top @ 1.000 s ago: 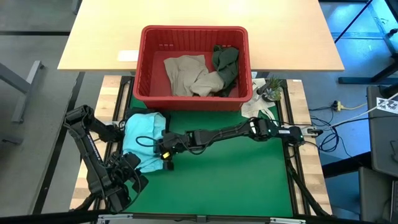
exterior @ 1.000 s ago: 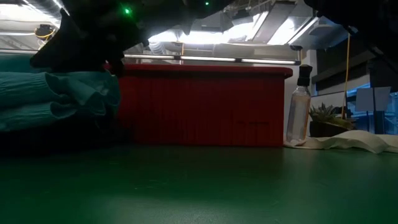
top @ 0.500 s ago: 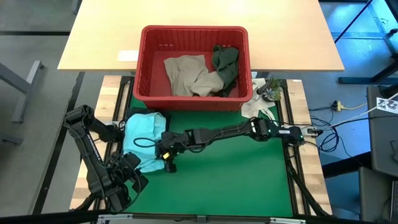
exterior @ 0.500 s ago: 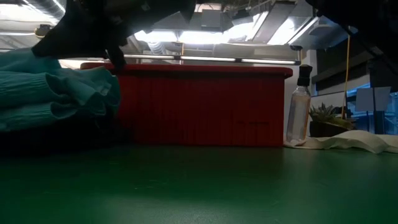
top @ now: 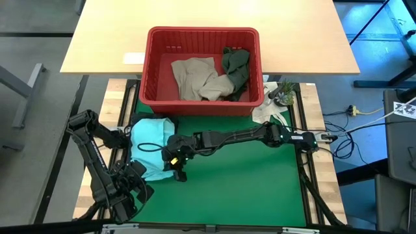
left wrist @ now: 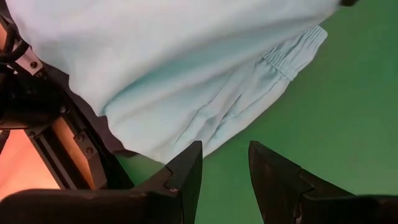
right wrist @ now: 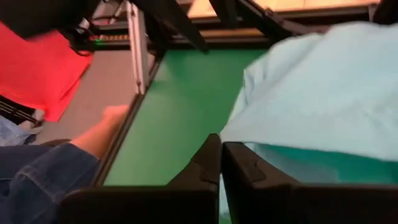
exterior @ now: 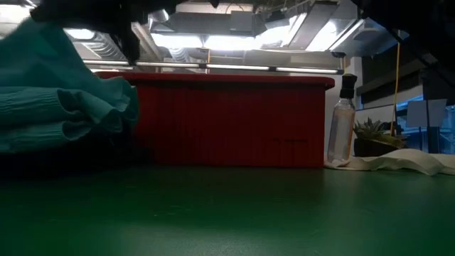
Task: Fold Laundry from Bin
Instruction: Stack the folded blue shorts on top of the folded black shorts
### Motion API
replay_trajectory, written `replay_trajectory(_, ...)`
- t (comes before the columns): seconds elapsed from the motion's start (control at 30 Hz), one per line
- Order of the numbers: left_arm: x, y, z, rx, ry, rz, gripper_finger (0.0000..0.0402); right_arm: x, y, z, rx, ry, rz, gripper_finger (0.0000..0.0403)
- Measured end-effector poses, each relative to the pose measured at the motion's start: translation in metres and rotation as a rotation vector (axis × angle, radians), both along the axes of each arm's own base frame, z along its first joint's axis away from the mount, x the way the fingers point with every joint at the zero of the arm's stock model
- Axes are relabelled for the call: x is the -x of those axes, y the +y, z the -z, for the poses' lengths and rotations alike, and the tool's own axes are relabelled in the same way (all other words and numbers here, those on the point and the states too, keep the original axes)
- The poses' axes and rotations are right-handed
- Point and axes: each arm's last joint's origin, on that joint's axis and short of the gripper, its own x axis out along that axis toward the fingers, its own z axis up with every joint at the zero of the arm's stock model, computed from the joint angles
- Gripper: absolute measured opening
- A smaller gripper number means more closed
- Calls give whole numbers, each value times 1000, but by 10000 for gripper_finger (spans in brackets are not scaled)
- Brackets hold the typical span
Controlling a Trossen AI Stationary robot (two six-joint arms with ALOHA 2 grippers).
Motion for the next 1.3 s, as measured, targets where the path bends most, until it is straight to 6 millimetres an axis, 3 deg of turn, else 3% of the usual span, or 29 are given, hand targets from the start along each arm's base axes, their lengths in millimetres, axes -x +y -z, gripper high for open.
replay_trajectory(0.2,0,0,0,0,0,-1,124,0,0,-4,-37,12,15,4)
replay_trajectory(0.43,0,0,0,0,0,-1,124,8,5,19,22,185,35,4)
replay_trajectory(0.9,0,0,0,-1,0,1,124,9,5,30,120,219,99,29)
replay_trajectory(1.07,0,0,0,-2,0,2,124,9,5,30,129,214,91,55)
replay_trajectory(1.3,0,-1,1,-6,1,3,124,8,4,30,169,200,91,127)
